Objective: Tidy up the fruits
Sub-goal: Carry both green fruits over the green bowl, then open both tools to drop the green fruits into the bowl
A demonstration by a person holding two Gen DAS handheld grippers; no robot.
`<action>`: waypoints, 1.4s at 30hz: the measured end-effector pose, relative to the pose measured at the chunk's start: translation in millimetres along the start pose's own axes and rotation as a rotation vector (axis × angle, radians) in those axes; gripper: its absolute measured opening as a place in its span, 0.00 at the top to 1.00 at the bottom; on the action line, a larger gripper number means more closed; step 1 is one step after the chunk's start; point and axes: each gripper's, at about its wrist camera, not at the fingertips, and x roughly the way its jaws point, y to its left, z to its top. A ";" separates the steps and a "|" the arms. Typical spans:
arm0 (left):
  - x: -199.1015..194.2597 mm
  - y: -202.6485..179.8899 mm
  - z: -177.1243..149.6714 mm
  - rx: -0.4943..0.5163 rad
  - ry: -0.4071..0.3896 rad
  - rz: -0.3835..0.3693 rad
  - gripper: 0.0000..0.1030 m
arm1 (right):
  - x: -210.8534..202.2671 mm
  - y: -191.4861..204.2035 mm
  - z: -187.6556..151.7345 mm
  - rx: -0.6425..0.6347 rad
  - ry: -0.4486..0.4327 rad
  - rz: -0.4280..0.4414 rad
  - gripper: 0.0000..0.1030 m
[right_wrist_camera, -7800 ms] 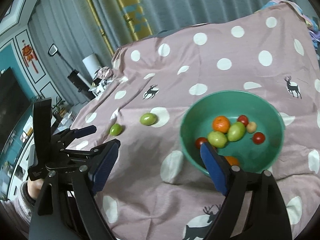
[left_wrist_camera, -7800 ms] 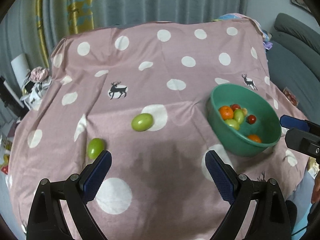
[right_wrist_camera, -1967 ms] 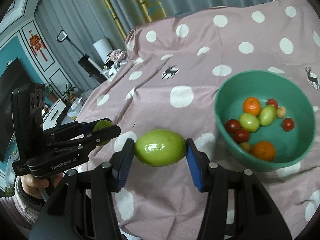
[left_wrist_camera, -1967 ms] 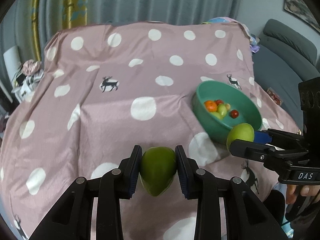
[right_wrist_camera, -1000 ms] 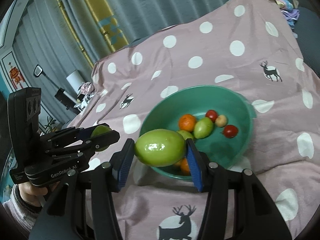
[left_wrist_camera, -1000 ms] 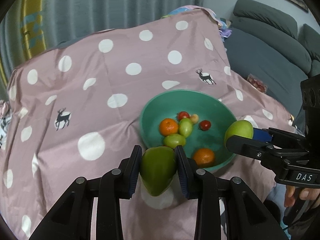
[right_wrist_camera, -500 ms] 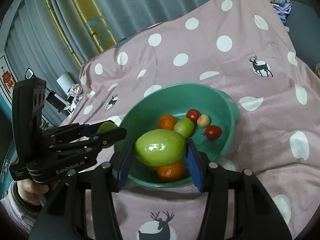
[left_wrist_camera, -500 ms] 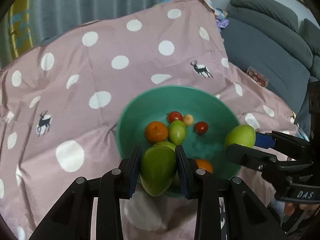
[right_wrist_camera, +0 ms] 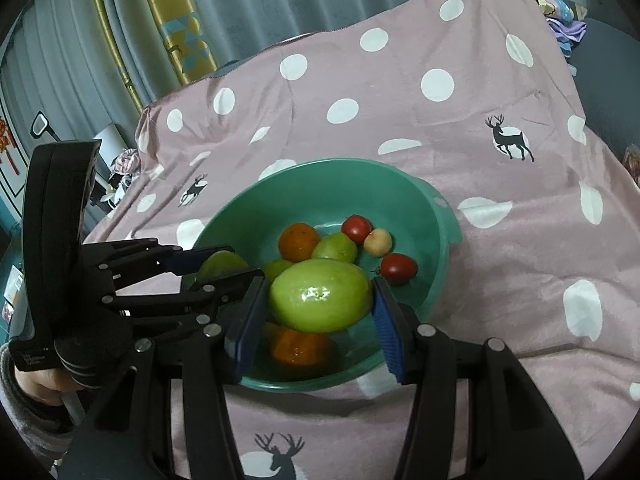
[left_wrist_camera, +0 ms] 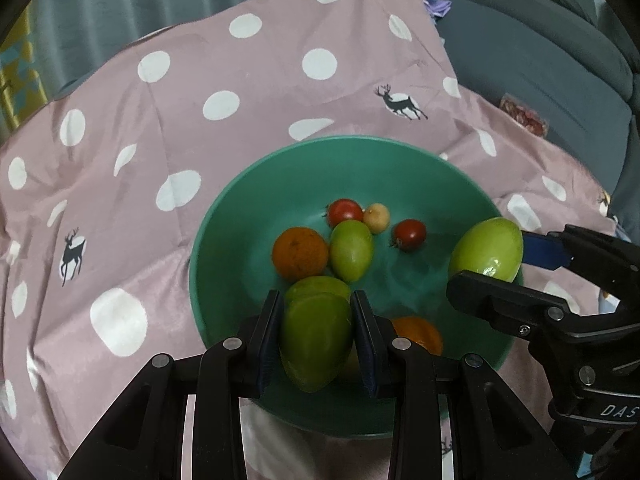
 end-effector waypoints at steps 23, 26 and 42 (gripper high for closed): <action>8.8 0.1 1.7 0.006 0.036 0.038 0.67 | 4.8 -0.3 0.6 -0.001 0.010 -0.017 0.48; 7.8 0.2 1.8 0.006 0.035 0.041 0.67 | 2.8 -0.1 0.2 -0.001 0.007 -0.018 0.48; -18.3 0.1 -0.7 0.000 -0.021 0.075 0.19 | -18.1 0.5 -2.3 0.035 -0.014 -0.034 0.17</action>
